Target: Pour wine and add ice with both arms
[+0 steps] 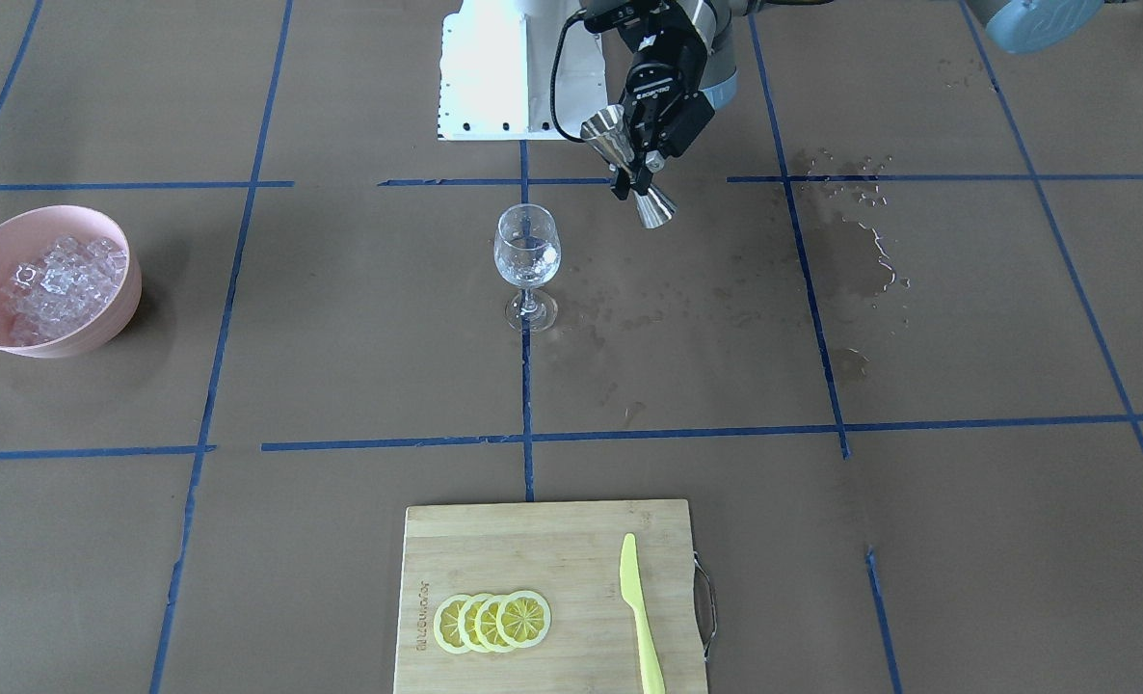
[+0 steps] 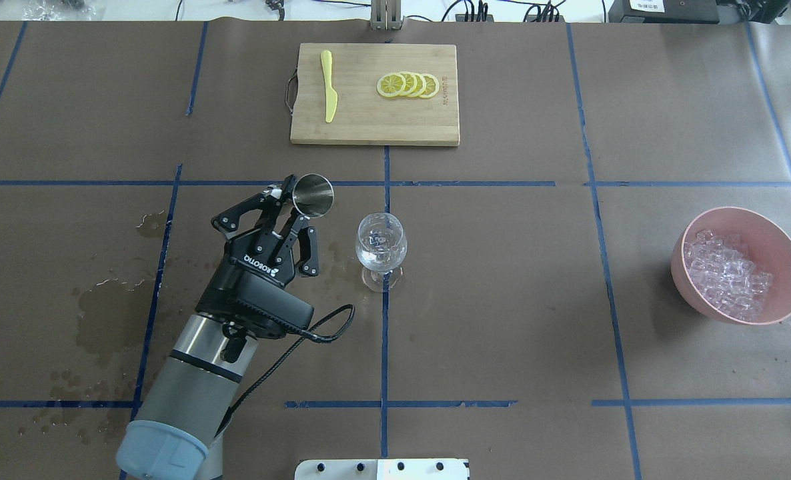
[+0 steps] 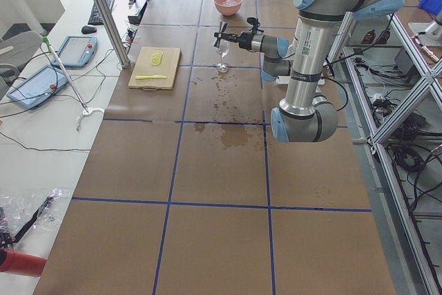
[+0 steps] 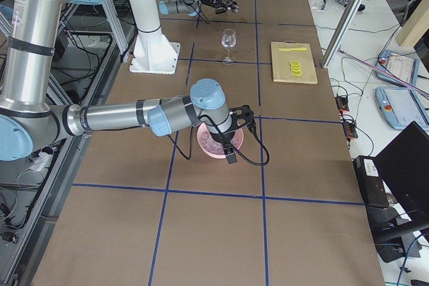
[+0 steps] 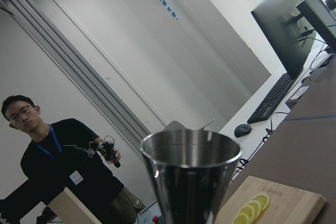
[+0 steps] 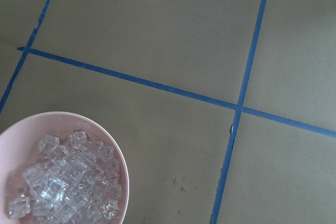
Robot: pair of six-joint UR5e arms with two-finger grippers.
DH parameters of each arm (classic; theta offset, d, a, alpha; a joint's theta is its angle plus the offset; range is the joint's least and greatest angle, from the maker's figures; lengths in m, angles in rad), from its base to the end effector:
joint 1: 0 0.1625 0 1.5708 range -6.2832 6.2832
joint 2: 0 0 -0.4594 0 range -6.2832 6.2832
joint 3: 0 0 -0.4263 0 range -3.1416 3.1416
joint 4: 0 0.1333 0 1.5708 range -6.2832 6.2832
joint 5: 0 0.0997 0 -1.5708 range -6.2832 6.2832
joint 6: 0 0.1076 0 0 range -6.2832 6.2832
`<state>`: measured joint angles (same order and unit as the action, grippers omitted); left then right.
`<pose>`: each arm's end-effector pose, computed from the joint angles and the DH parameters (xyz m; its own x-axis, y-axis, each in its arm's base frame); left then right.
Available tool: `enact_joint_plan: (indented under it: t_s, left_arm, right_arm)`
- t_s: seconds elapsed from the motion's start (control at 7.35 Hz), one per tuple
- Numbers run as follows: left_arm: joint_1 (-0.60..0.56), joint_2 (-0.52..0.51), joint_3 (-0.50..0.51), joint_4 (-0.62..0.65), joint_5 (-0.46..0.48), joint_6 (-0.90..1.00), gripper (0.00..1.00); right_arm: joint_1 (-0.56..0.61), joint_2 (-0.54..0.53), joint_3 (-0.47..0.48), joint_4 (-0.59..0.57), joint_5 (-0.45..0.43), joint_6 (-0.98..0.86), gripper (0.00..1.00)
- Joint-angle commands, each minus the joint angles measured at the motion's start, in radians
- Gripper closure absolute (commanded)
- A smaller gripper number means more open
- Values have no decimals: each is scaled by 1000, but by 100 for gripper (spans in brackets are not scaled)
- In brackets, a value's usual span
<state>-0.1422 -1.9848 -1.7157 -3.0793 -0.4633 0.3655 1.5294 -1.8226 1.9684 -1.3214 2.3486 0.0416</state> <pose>0.5030 -0.3039 0.2465 0.9549 0.2849 -0.0838 0.1396 -0.1813 0.9735 0.0400 -0.4309 0.5778 0.7017 -0.2608 0.6631 0.0090 0.9338 0.3577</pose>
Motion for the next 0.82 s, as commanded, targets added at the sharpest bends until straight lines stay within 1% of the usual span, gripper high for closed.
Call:
enact_joint_plan:
  t_s: [0.0,0.27,0.41,0.54,0.68]
  left_arm:
    - [0,111,-1,-119,-37,-14,100]
    - [-2,237,-1,-226,-96,-56,100]
    - [-5,300,-1,-251,-121,-125,100]
    - [-5,375,-2,-318,-167,-158,100]
    - [-5,456,-2,-390,-181,-171,100]
  right_arm:
    - [0,0,0,-1,0,0,0]
    - [0,-1,-2,1,0,0,0]
    - [0,-1,-2,1,-2,0,0]
    - [2,-1,-2,1,-2,-2,0]
    - [3,-1,0,1,-2,-2,0]
